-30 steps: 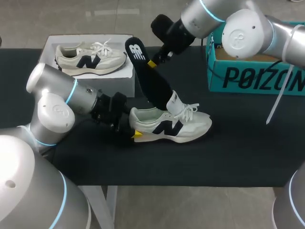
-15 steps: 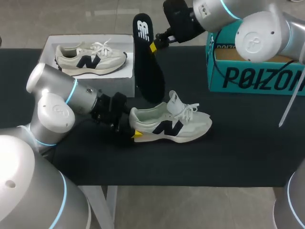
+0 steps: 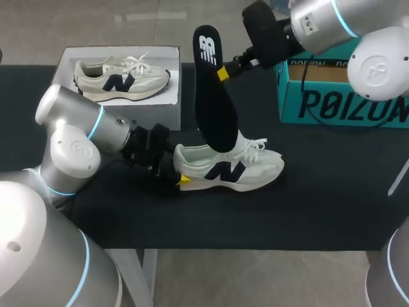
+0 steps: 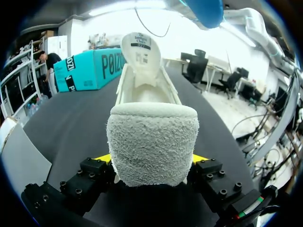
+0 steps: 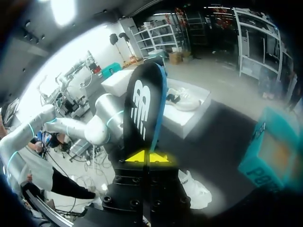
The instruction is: Take the shoe out of the shoebox, open the shoe tongue, remove and reinsert the insole, then place the shoe into the shoebox
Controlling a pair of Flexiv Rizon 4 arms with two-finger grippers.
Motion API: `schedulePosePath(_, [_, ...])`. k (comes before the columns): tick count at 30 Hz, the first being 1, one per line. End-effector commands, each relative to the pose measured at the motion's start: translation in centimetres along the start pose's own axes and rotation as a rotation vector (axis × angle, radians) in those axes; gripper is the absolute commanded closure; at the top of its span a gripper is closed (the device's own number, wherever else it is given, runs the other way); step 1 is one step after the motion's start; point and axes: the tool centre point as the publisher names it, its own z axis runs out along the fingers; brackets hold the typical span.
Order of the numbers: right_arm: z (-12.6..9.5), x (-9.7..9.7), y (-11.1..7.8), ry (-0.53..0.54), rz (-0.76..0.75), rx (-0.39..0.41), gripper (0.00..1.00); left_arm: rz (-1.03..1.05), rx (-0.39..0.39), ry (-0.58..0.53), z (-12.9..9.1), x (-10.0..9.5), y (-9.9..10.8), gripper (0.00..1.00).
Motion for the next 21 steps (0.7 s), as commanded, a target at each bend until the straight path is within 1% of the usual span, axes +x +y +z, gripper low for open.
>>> schedulePosePath(1, [-2.8, 0.3, -1.4, -0.031, 0.002, -0.039, 1.00, 0.000, -0.002, 0.000, 0.3, 0.0, 0.1, 1.00])
schedulePosePath(4, [-3.7, 0.9, -1.8, -0.052, -0.007, -0.061, 1.00, 0.000, -0.002, 0.000, 0.3, 0.0, 0.1, 1.00])
schedulePosePath(6, [-4.1, 1.3, -2.2, -0.044, 0.029, -0.080, 1.00, 0.000, -0.002, 0.000, 0.3, 0.0, 0.1, 1.00])
schedulePosePath(11, [-4.5, 2.4, -3.0, -0.030, 0.012, -0.067, 1.00, 0.000, -0.002, 0.000, 0.3, 0.0, 0.1, 1.00])
schedulePosePath(15, [-5.1, 2.6, -2.9, -0.002, 0.005, -0.061, 1.00, 0.000, -0.002, 0.000, 0.3, 0.0, 0.1, 1.00])
schedulePosePath(19, [-5.6, 2.3, -3.8, -0.001, 0.001, -0.046, 1.00, 0.000, -0.002, 0.000, 0.3, 0.0, 0.1, 1.00])
schedulePosePath(21, [-6.1, 2.5, -4.4, 0.014, 0.014, -0.049, 1.00, 0.000, -0.002, 0.000, 0.3, 0.0, 0.1, 1.00])
